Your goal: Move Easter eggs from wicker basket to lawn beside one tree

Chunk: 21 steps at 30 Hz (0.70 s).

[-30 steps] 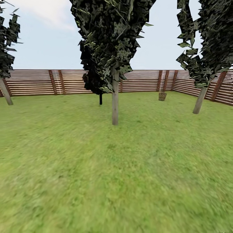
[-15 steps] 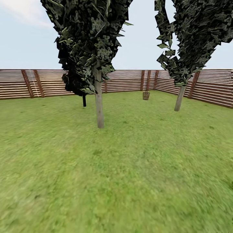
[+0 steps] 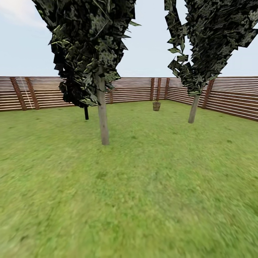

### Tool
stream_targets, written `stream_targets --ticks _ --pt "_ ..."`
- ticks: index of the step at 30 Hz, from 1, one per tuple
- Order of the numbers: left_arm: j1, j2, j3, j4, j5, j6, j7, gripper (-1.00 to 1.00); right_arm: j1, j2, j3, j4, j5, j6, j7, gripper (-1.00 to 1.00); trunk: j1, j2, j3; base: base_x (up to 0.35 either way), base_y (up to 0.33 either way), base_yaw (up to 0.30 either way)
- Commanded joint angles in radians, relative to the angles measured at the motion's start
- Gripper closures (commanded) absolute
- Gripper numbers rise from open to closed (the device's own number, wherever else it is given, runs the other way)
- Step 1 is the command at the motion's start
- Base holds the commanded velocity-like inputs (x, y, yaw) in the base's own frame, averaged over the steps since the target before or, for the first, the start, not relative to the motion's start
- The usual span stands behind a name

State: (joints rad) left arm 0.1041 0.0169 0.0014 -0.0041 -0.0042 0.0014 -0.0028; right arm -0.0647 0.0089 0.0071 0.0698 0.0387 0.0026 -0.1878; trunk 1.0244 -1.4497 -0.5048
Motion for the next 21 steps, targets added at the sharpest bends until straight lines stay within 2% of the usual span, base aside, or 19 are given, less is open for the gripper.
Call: stream_targets --ticks 1,18,21 --pt "0.000 0.000 0.000 0.000 0.000 0.000 0.000 -1.00 -0.001 0.000 0.001 0.002 0.004 0.000 -0.004 -1.00 0.001 0.000 -0.001 0.335 0.000 0.000" --pt "0.000 0.002 0.000 0.000 0.001 0.000 0.000 -1.00 -0.001 0.000 0.001 0.002 0.004 -0.001 -0.004 -1.00 0.001 0.000 -0.001 0.335 0.000 0.000" --pt "0.000 0.002 0.000 0.000 0.001 0.000 0.000 -1.00 -0.001 0.000 0.000 0.002 0.004 0.000 -0.004 -1.00 0.001 0.000 -0.001 0.336 0.000 -0.100"
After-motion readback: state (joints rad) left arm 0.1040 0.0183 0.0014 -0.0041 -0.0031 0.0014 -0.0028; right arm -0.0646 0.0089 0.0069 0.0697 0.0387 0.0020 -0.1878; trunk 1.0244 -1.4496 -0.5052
